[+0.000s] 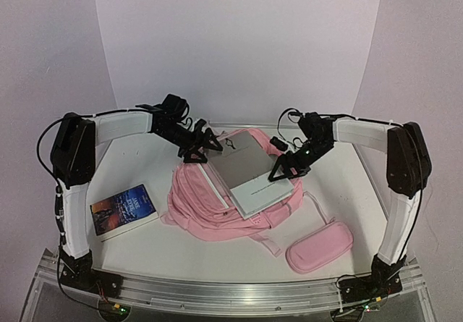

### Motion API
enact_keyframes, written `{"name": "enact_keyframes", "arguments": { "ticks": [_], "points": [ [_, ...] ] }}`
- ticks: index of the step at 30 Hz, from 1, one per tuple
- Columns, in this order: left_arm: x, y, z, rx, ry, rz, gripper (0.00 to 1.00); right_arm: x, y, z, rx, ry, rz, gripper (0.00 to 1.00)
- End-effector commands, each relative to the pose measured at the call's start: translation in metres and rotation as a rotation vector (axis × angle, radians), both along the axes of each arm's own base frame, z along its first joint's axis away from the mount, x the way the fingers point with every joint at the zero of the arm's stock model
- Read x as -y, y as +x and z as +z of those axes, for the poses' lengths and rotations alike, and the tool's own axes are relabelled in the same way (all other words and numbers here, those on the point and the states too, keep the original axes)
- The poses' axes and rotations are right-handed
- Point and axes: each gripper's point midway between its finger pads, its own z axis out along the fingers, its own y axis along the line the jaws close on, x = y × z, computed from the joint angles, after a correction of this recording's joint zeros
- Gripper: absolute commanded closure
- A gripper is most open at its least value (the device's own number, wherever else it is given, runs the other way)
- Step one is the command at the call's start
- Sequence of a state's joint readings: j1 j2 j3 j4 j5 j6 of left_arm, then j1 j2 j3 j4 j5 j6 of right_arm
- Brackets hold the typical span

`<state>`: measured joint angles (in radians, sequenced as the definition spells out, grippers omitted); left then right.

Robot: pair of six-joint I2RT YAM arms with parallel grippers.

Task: Pack the student bag
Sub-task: Adjust the book in the student bag.

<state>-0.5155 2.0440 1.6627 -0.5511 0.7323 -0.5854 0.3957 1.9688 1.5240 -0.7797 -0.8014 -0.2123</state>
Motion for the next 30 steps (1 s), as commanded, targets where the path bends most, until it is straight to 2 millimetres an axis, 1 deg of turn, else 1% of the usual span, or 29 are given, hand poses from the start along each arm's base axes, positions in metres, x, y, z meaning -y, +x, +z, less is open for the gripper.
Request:
{"name": "enact_keyframes", "arguments": {
  "ticks": [1,4,8,10,12,13,15,17,19,21,22,24,26,28,30],
  "points": [
    [0.029,0.05,0.04,0.151,-0.108,-0.006,0.17,-0.019,-0.036,0.031,0.003,0.089,0.08,0.18],
    [0.047,0.077,0.047,0.183,-0.139,-0.014,0.18,-0.042,-0.043,0.036,0.007,0.118,0.11,0.17],
    [0.056,0.101,0.056,0.222,-0.159,-0.003,0.18,-0.083,-0.043,0.047,0.036,0.172,0.17,0.16],
    [0.051,0.106,0.058,0.225,-0.152,0.017,0.18,-0.097,-0.04,0.05,0.042,0.186,0.185,0.15],
    [0.039,0.108,0.066,0.235,-0.134,0.045,0.16,-0.102,-0.032,0.055,0.046,0.194,0.173,0.13],
    [0.028,0.108,0.071,0.241,-0.118,0.072,0.15,-0.101,-0.029,0.057,0.05,0.192,0.163,0.12],
    [-0.003,0.111,0.083,0.252,-0.086,0.147,0.12,-0.092,-0.025,0.064,0.06,0.201,0.147,0.1],
    [-0.043,0.109,0.104,0.287,-0.047,0.247,0.1,-0.081,-0.021,0.072,0.068,0.21,0.127,0.09],
    [-0.074,0.1,0.121,0.321,-0.013,0.32,0.08,-0.068,-0.01,0.081,0.103,0.209,0.098,0.09],
    [-0.096,0.086,0.128,0.337,0.013,0.357,0.07,-0.055,0.007,0.085,0.145,0.173,0.05,0.09],
    [-0.1,0.077,0.126,0.326,0.024,0.35,0.07,-0.051,0.011,0.084,0.143,0.155,0.032,0.09],
    [-0.103,0.062,0.115,0.294,0.044,0.314,0.09,-0.046,0.012,0.079,0.114,0.132,0.009,0.1],
    [-0.099,0.053,0.104,0.251,0.035,0.272,0.11,-0.044,0.003,0.071,0.064,0.128,-0.002,0.1],
    [-0.093,0.051,0.095,0.221,0.014,0.245,0.14,-0.044,0.0,0.062,0.023,0.132,-0.025,0.08],
    [-0.087,0.053,0.087,0.195,-0.011,0.22,0.15,-0.048,0.004,0.055,-0.021,0.143,-0.055,0.07]
  ]
}}
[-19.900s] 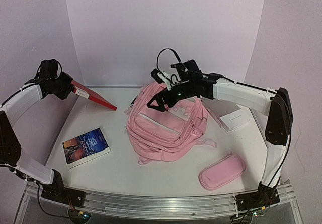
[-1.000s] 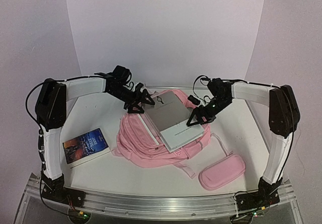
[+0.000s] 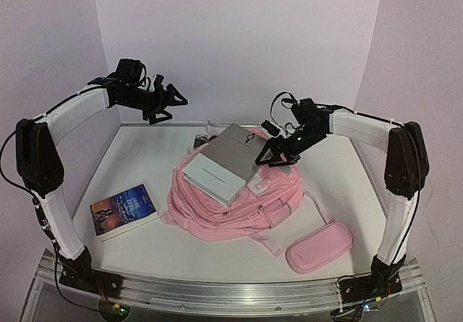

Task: Pack the student bag
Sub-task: Adjust the book in the student bag, then pick up the book from the student bag.

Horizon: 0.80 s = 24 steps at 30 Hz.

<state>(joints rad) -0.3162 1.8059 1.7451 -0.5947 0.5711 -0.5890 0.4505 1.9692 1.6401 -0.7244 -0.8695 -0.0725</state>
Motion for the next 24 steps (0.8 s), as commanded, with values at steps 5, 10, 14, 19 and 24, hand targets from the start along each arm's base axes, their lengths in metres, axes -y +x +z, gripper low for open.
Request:
{"name": "enact_keyframes", "arguments": {
  "ticks": [5,10,14,19,24],
  "points": [
    [0.036,-0.002,-0.062,-0.135,-0.026,-0.147,0.16,-0.019,0.016,-0.008,-0.114,0.051,-0.136,0.02],
    [0.052,-0.002,-0.087,-0.179,-0.023,-0.193,0.17,-0.016,0.026,-0.04,-0.191,0.026,-0.25,0.02],
    [0.07,-0.009,-0.101,-0.205,-0.032,-0.251,0.2,-0.013,0.028,-0.06,-0.245,0.008,-0.297,0.02],
    [0.1,-0.04,-0.108,-0.239,-0.046,-0.389,0.3,-0.027,0.043,-0.051,-0.23,0.109,-0.308,0.02],
    [0.119,-0.072,-0.101,-0.248,-0.065,-0.498,0.42,-0.039,0.053,-0.021,-0.172,0.241,-0.291,0.07]
  ]
}}
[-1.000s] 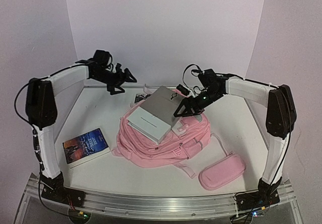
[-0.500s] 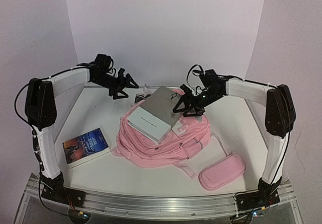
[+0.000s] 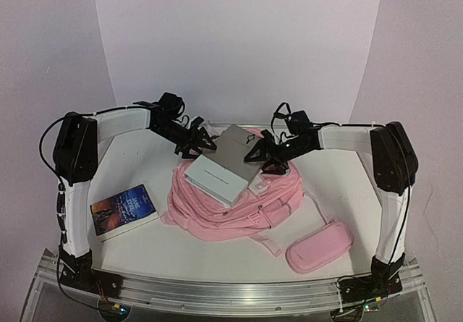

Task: Pack the student bag
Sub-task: Pick up the book from the student bag.

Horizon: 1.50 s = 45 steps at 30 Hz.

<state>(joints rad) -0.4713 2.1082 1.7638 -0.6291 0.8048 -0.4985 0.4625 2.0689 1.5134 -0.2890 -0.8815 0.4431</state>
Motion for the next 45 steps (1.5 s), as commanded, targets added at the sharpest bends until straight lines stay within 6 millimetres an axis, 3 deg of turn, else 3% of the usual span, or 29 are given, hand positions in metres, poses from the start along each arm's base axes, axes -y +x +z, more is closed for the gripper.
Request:
{"name": "enact_keyframes", "arguments": {
  "ticks": [1,5,9,14,16,23,29,38,45],
  "points": [
    [0.021,-0.03,0.029,0.028,-0.081,-0.138,0.44,-0.014,0.017,0.029,0.081,0.143,-0.017,0.08],
    [0.027,-0.043,0.038,0.032,-0.105,-0.18,0.48,-0.021,0.018,0.05,0.096,0.232,-0.011,0.15],
    [0.025,-0.042,0.047,0.061,-0.113,-0.168,0.48,-0.024,0.015,0.081,0.137,0.298,0.017,0.34],
    [0.014,-0.036,0.067,0.098,-0.145,-0.109,0.34,-0.021,0.009,0.131,0.214,0.364,0.054,0.61],
    [0.003,-0.032,0.079,0.112,-0.161,-0.067,0.27,-0.018,0.009,0.151,0.23,0.39,0.058,0.66],
    [-0.037,-0.027,0.115,0.159,-0.216,0.063,0.13,-0.016,0.003,0.218,0.311,0.483,0.099,0.7],
    [-0.023,-0.043,0.146,0.156,-0.353,-0.013,0.09,-0.02,-0.007,0.259,0.323,0.627,0.128,0.72],
    [-0.01,-0.057,0.173,0.197,-0.49,-0.044,0.12,-0.03,-0.021,0.275,0.283,0.756,0.185,0.73],
    [0.006,-0.072,0.183,0.198,-0.514,-0.08,0.24,-0.042,-0.033,0.262,0.234,0.75,0.19,0.73]
  ]
}}
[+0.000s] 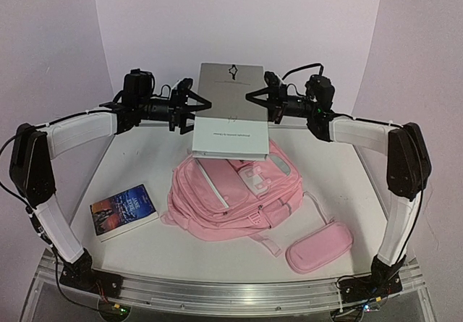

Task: Pack the student bag
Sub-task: Pick up the book from the student bag.

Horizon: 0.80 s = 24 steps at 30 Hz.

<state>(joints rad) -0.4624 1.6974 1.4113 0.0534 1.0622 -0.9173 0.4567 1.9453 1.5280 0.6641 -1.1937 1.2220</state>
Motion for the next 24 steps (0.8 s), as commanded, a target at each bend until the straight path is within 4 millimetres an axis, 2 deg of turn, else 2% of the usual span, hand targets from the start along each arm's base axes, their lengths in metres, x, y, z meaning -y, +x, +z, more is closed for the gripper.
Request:
{"name": "enact_keyframes", "arguments": {
  "ticks": [1,6,8,10,11,14,16,18,22,24],
  "points": [
    [0.012,-0.015,0.01,0.008,-0.023,-0.024,0.28,-0.013,-0.031,0.031,0.094,0.08,0.061,0.73],
    [0.009,-0.023,0.01,-0.002,-0.03,-0.025,0.47,-0.019,-0.023,0.014,0.061,0.05,0.018,0.74],
    [0.007,-0.027,0.01,-0.008,-0.027,-0.024,0.57,-0.024,-0.015,-0.003,0.071,-0.041,-0.031,0.73],
    [0.003,-0.027,0.009,-0.016,-0.02,-0.006,0.65,-0.03,-0.016,-0.011,0.11,-0.117,-0.051,0.71],
    [0.001,-0.028,0.008,-0.021,-0.016,0.006,0.69,-0.032,-0.018,-0.013,0.111,-0.127,-0.053,0.67],
    [-0.009,-0.026,0.005,-0.044,-0.016,0.05,0.83,-0.031,-0.019,-0.019,0.105,-0.139,-0.063,0.44],
    [-0.019,-0.024,0.003,-0.056,-0.018,0.1,0.88,-0.024,-0.015,-0.024,0.11,-0.161,-0.081,0.25],
    [-0.036,-0.017,0.002,-0.063,-0.014,0.187,0.9,-0.007,-0.001,-0.045,0.142,-0.295,-0.15,0.16],
    [-0.077,-0.005,0.004,-0.078,0.021,0.384,0.92,0.037,0.03,-0.086,0.311,-0.67,-0.352,0.16],
    [-0.1,-0.003,0.0,-0.104,0.064,0.496,0.92,0.041,0.031,-0.094,0.384,-0.774,-0.394,0.17]
  ]
}}
